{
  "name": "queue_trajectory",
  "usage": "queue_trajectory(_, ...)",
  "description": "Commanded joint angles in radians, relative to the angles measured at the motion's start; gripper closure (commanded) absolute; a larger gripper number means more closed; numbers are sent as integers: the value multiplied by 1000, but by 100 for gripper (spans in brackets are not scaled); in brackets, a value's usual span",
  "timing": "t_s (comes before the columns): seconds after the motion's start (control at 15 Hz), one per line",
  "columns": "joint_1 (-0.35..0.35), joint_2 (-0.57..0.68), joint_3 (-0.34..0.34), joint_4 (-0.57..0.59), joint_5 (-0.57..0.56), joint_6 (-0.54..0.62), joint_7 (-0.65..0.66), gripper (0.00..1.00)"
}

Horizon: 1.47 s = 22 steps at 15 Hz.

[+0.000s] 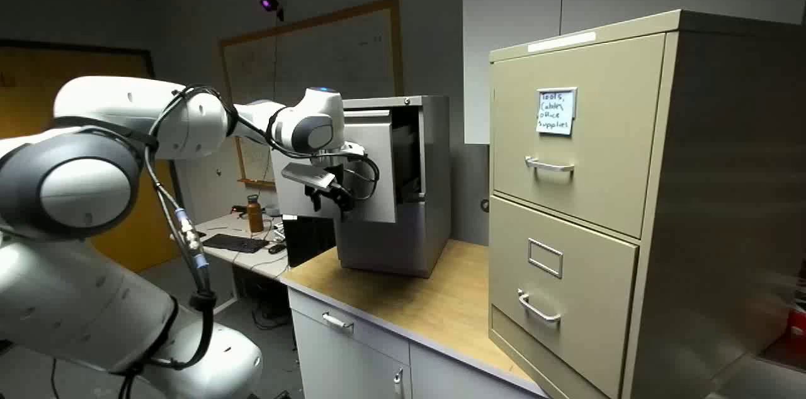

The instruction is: Close the top drawer

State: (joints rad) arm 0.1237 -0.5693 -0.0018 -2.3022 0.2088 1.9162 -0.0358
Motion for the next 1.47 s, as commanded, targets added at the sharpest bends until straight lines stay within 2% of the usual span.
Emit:
queue_trajectory(0.0,-14,1,11,3,7,-3,-6,0)
queue_trajectory(0.87,-14,0,11,3,7,-3,-6,0)
queue_trajectory(1.4,-39,-9,24,58,-29,35,11,2)
